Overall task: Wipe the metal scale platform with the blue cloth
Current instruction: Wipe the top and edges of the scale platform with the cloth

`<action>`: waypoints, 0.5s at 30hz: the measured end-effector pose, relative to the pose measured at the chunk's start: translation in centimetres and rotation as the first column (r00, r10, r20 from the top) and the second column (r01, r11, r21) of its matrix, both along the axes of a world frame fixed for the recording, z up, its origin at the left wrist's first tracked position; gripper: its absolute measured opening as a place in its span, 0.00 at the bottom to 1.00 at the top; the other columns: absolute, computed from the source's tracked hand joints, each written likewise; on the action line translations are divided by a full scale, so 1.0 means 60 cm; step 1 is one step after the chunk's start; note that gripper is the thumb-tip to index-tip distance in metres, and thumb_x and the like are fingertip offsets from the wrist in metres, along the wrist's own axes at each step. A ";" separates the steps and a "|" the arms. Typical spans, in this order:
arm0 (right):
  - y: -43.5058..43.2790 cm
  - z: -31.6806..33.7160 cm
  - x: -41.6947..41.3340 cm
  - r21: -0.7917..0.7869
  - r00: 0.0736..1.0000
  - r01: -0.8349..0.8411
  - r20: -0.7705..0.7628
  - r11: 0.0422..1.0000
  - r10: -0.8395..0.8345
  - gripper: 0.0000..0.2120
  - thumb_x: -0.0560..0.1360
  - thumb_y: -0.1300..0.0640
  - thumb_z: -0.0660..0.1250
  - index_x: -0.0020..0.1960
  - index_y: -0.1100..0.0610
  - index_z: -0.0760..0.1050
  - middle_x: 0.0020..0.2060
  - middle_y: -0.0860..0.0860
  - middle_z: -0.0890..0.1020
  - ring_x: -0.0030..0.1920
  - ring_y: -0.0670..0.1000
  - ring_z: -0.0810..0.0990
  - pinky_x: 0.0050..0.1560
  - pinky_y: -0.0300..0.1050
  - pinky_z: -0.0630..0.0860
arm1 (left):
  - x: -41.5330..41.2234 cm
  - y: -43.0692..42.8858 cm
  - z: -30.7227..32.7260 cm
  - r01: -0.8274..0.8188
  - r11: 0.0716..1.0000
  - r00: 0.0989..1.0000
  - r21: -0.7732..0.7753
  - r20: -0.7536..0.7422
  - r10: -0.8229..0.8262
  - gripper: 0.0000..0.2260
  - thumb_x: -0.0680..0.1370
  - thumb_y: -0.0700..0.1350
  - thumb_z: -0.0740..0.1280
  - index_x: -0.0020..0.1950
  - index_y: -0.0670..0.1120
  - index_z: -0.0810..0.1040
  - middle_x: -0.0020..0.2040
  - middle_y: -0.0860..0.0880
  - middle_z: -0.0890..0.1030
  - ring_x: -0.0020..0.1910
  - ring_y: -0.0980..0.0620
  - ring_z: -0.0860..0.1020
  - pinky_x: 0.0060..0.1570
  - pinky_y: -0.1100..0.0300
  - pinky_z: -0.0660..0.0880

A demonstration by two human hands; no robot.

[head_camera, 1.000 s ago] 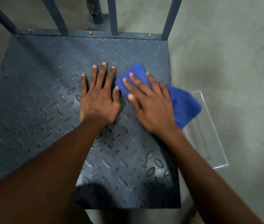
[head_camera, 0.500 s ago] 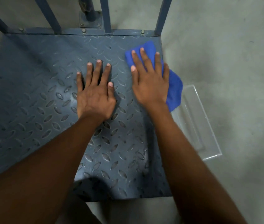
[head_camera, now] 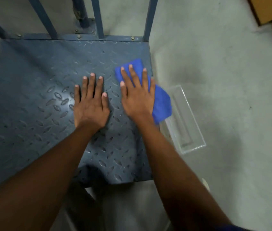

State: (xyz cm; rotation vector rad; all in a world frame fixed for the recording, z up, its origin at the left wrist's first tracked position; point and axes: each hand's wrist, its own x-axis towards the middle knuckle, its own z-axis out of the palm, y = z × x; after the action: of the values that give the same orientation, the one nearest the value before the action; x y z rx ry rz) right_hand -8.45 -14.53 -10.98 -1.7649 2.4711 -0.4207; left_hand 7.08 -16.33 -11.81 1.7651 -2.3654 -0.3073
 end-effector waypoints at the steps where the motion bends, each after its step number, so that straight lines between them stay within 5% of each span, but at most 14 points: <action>1: 0.059 -0.003 0.027 -0.021 0.999 -0.043 -0.007 0.999 0.043 0.26 0.89 0.42 0.48 0.86 0.40 0.54 0.86 0.41 0.55 0.87 0.56 0.50 0.84 0.62 0.50 | 0.005 0.013 -0.004 0.004 1.000 1.000 -0.004 0.009 -0.004 0.28 0.88 0.53 0.44 0.89 0.47 0.51 0.89 0.45 0.50 0.88 0.43 0.48 0.86 0.40 0.45; 6: 0.203 -0.014 0.054 0.007 0.979 -0.199 -0.039 0.980 0.199 0.26 0.88 0.41 0.50 0.85 0.39 0.55 0.85 0.40 0.56 0.87 0.54 0.50 0.84 0.61 0.51 | 0.051 0.080 -0.016 0.053 0.997 0.998 -0.053 0.043 -0.050 0.28 0.88 0.51 0.48 0.88 0.46 0.55 0.88 0.45 0.54 0.87 0.43 0.52 0.85 0.39 0.50; 12: 0.055 -0.009 -0.016 0.037 0.979 0.191 0.064 0.981 -0.193 0.26 0.88 0.40 0.48 0.85 0.37 0.52 0.85 0.38 0.54 0.86 0.55 0.51 0.81 0.66 0.56 | 0.057 0.103 -0.005 0.039 0.999 0.997 0.011 0.071 -0.040 0.28 0.88 0.55 0.43 0.89 0.52 0.45 0.89 0.50 0.44 0.88 0.47 0.42 0.85 0.40 0.42; 15: 0.137 -0.004 0.080 0.009 0.973 0.216 0.076 0.976 -0.216 0.26 0.89 0.41 0.47 0.86 0.38 0.51 0.86 0.38 0.52 0.87 0.55 0.48 0.84 0.64 0.48 | 0.059 0.102 0.001 0.041 0.999 0.998 0.019 0.047 -0.042 0.28 0.88 0.54 0.44 0.89 0.52 0.47 0.89 0.50 0.46 0.88 0.47 0.44 0.85 0.39 0.44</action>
State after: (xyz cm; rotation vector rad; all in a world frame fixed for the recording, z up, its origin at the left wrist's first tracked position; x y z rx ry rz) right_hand -3.67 -6.34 -11.23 -1.4547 2.6169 -0.4924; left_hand 10.60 -10.21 -11.72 1.7520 -2.4419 -0.2965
